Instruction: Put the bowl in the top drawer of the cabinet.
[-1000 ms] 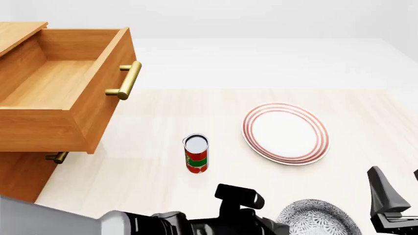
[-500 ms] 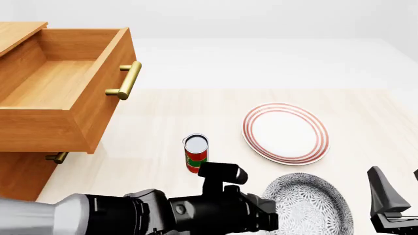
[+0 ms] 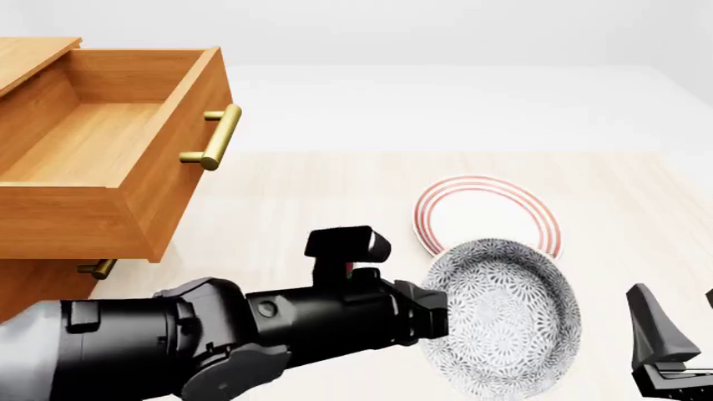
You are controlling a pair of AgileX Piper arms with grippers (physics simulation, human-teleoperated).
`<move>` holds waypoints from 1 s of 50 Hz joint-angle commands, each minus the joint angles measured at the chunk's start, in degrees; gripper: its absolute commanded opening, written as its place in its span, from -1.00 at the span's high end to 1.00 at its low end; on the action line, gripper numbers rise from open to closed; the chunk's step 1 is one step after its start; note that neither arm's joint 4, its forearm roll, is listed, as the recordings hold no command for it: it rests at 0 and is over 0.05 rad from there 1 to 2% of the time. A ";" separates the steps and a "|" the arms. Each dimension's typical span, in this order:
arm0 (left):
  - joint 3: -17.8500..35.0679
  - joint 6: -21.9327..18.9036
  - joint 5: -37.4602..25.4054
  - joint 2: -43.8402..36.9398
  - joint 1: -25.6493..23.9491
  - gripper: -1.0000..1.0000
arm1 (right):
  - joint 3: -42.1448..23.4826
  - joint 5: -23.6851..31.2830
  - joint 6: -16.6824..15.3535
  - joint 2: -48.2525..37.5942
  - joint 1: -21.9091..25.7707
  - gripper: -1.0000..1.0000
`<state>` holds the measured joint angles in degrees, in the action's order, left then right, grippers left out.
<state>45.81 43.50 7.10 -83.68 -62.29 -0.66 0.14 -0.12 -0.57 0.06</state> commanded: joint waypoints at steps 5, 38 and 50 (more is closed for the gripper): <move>3.12 -1.90 -5.71 5.88 2.65 1.00 | 0.00 0.00 0.00 -0.01 0.01 -1.00; 11.15 -4.24 -19.27 12.52 5.65 1.00 | 0.00 0.00 -0.01 0.00 0.00 -1.00; 13.35 -4.75 -22.26 14.03 6.91 1.00 | 0.00 0.00 0.01 -0.01 0.00 -1.00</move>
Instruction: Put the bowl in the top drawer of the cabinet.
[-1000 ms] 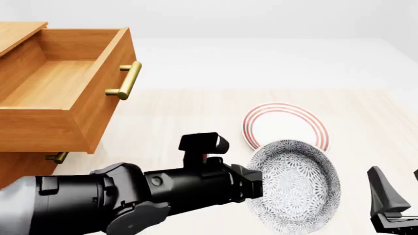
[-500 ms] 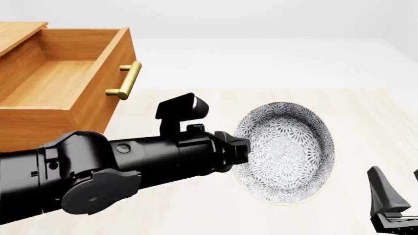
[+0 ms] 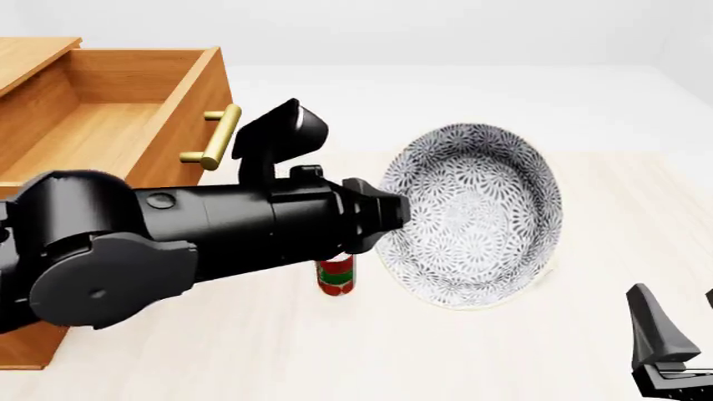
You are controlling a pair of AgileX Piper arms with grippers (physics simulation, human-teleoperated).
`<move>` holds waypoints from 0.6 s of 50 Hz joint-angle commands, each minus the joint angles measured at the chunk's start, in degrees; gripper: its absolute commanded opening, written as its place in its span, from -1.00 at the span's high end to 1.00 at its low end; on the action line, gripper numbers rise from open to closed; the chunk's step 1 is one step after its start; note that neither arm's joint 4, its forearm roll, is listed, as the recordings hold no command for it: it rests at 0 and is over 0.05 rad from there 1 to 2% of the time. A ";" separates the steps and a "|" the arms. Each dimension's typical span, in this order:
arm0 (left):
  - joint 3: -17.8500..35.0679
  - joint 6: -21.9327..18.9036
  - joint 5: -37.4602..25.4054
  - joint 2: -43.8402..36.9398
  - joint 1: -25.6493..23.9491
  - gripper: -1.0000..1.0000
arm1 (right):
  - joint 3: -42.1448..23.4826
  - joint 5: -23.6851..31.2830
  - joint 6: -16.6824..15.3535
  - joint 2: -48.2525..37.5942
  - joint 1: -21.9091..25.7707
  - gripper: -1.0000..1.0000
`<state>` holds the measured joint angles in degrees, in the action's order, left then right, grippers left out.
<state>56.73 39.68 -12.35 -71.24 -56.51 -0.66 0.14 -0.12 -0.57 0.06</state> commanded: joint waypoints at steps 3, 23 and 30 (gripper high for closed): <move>2.91 -1.20 -3.45 1.96 1.41 1.00 | 0.00 0.00 -0.01 0.00 -0.01 -1.00; 5.80 -2.23 -7.43 4.17 4.60 1.00 | 0.00 0.00 0.02 0.00 0.00 -1.00; 6.15 -2.46 -8.43 5.37 6.62 1.00 | 0.00 0.00 -0.01 0.00 -0.01 -1.00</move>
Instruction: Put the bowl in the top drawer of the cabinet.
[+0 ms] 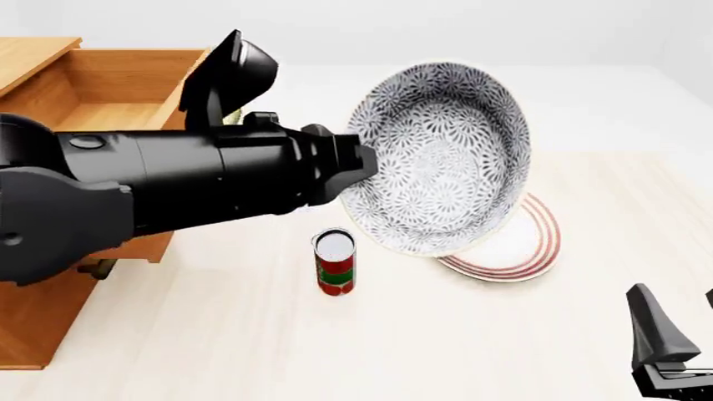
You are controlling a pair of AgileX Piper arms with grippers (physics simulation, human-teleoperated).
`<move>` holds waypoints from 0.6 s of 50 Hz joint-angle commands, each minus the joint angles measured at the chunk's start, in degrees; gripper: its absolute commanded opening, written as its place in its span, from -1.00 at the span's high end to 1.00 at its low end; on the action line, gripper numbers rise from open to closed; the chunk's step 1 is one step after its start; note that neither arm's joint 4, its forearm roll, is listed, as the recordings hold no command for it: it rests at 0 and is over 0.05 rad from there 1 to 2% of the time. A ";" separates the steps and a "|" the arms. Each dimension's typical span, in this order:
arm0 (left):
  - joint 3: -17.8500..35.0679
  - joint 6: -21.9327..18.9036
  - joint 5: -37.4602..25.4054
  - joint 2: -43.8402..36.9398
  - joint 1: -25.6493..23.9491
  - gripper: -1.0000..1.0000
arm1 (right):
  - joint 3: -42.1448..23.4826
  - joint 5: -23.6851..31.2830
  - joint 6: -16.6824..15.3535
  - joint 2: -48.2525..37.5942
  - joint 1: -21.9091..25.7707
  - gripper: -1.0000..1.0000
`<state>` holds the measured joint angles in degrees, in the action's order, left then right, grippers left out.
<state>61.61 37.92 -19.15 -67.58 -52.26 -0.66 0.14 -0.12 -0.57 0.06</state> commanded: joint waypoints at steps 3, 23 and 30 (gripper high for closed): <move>1.28 -0.80 -2.23 2.50 3.51 1.00 | 0.00 0.00 0.01 -0.01 0.00 -1.00; 1.07 -1.28 -4.56 6.43 9.46 1.00 | 0.00 0.00 0.00 0.00 0.00 -1.00; 1.30 -1.51 -5.29 7.19 10.94 1.00 | 0.00 0.00 0.00 0.00 0.00 -1.00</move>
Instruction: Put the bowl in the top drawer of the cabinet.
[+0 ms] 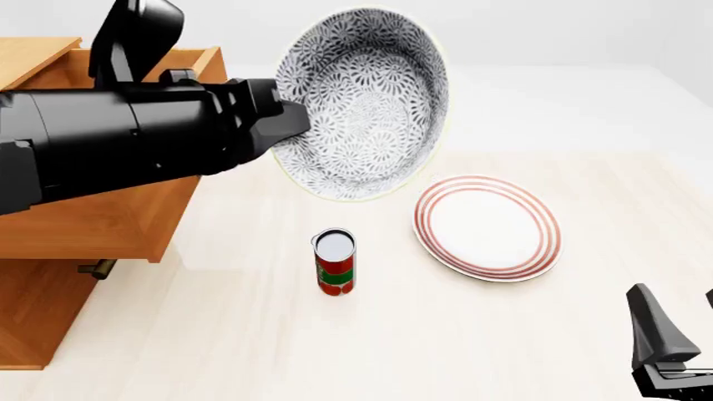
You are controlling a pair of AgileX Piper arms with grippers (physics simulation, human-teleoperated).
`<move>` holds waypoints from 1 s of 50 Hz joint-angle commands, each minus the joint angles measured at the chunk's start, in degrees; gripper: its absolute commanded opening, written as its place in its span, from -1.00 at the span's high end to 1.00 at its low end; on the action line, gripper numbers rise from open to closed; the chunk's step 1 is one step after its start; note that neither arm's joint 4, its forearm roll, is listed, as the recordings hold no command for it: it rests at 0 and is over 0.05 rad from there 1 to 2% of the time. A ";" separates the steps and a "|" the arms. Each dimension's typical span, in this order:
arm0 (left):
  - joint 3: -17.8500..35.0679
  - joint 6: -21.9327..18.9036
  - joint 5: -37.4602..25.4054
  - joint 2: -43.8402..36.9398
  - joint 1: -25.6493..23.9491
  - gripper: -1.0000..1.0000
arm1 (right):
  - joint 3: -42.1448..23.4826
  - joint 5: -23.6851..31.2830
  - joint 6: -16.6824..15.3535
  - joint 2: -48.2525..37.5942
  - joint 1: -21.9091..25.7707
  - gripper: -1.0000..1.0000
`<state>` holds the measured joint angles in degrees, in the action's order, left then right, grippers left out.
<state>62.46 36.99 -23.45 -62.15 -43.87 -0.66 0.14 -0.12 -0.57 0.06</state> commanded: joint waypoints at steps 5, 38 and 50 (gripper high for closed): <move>1.10 -0.76 -1.88 2.50 4.25 1.00 | 0.00 0.00 0.01 -0.01 -0.01 -1.00; 3.14 -1.95 -6.52 7.44 14.03 1.00 | 0.00 0.00 0.01 0.00 0.00 -1.00; 4.26 -2.17 -8.39 9.18 17.26 1.00 | 0.00 0.00 -0.04 0.00 0.00 -1.00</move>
<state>65.81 35.31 -30.65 -54.53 -29.24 -0.66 0.14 -0.13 -0.57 0.06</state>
